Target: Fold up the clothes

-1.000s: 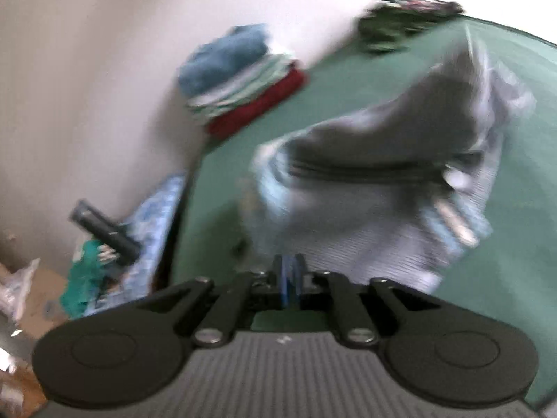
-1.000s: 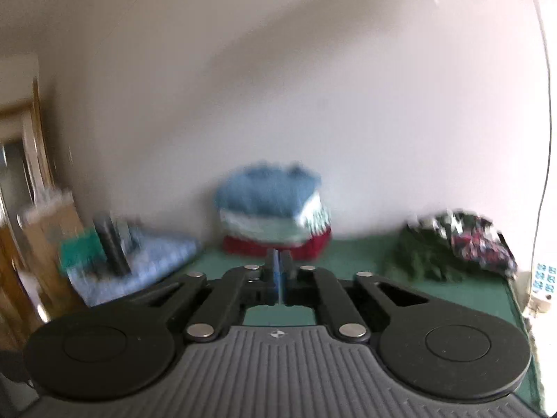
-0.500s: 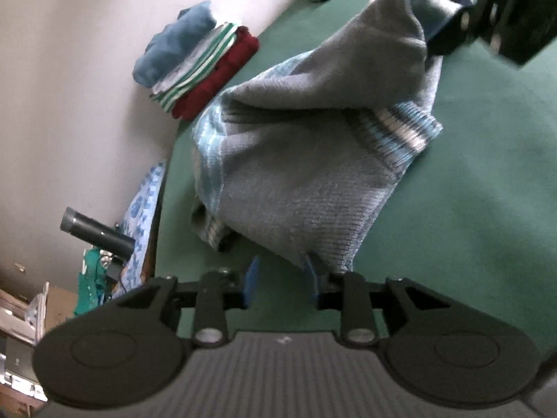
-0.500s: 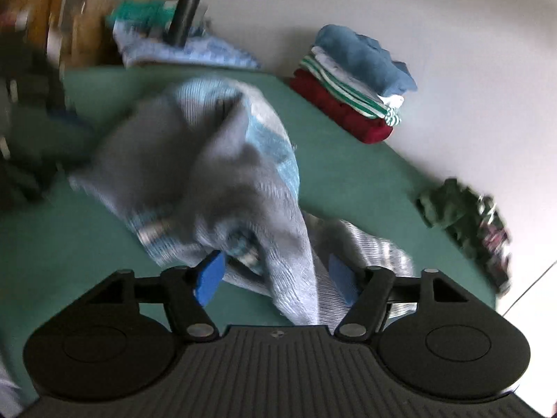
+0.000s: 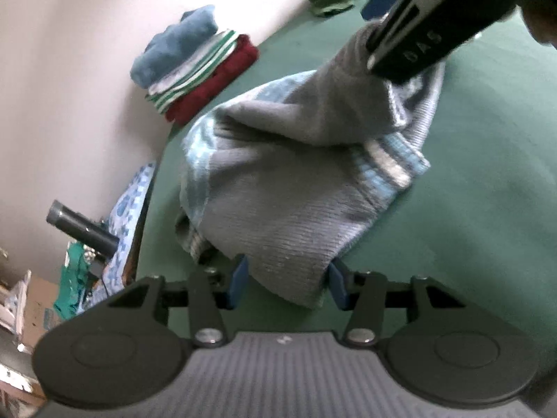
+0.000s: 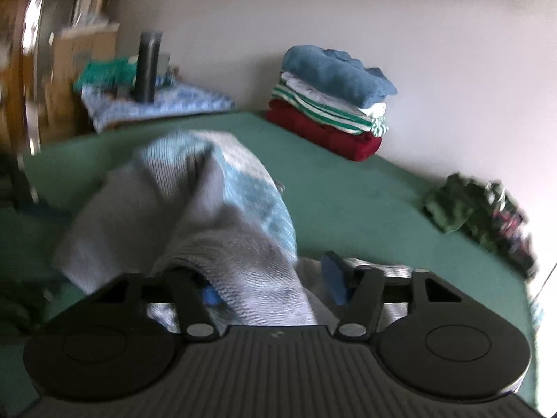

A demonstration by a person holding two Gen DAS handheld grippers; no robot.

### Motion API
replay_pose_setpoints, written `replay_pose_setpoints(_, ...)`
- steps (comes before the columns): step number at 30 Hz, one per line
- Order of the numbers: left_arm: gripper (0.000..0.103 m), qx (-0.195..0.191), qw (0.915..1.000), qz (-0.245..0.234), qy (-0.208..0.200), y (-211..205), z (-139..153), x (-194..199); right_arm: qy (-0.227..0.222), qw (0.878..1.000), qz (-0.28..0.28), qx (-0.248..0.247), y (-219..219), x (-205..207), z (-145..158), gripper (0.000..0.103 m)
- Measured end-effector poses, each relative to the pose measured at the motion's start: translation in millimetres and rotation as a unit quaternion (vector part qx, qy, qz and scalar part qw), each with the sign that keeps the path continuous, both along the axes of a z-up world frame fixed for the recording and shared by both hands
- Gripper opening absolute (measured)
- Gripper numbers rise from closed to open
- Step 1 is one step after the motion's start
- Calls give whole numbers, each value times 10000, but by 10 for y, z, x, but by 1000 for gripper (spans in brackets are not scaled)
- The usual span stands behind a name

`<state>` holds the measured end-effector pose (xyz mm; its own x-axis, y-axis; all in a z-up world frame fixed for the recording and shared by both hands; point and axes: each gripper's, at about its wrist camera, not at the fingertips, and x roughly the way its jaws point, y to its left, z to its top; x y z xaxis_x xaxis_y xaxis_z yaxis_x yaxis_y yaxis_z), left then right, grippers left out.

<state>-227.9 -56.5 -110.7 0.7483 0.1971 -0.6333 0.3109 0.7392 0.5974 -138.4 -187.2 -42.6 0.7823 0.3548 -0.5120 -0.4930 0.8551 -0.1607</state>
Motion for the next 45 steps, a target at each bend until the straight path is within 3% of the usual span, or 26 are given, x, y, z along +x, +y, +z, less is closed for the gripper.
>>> replay_pose_setpoints(1,27,-28,10000,8,-36,19,29,29,24,9998,-100,192,-41,16,47,4)
replay_pose_setpoints(2,23,-62,9999,-3,-92,35,74,49,46,9991,-202,383,-83,32,96,3)
replay_pose_setpoints(9,22,-752,9959,-229,-446,277,581,154,41,9821,-1070,1551,-516,71,527,3)
replay_pose_setpoints(14,21,-1514,9853,-258,-750,643,1051,469,-16,9616,-1562,2257,-707,19,820,3)
replay_pose_setpoints(20,21,-1964,9674,-613,-1478,1086,1760,729,-747,9280,-2087,2996,-722,-245,1412,3)
replay_pose_setpoints(21,12,-2007,9642,-661,-1605,1164,1863,749,-883,9221,-2168,3081,-691,-299,1522,3)
replay_pose_setpoints(23,14,-2118,9578,-782,-1777,1331,2052,778,-1138,9145,-2346,3095,-619,-409,1695,3)
replay_pose_setpoints(31,14,-2689,9346,-1606,-1684,1756,2474,785,-1815,8953,-2983,2765,-208,-896,2241,3)
replay_pose_setpoints(36,15,-3026,9122,-1994,-1913,1848,2867,655,-2031,8863,-3198,2665,-111,-1119,2508,3)
replay_pose_setpoints(38,6,-3133,9067,-1942,-2050,1873,2993,679,-2100,8844,-3226,2639,-117,-1153,2607,3)
replay_pose_setpoints(40,6,-3196,9061,-1724,-2170,1875,3065,787,-2081,8878,-3255,2502,-169,-1047,2638,3)
replay_pose_setpoints(42,6,-3263,9117,-1521,-1980,1839,3015,1028,-1945,8932,-3247,2429,-260,-847,2605,3)
replay_pose_setpoints(45,5,-2898,9385,-1042,-1562,1595,2647,1459,-1473,9083,-3165,2304,-424,-293,2318,3)
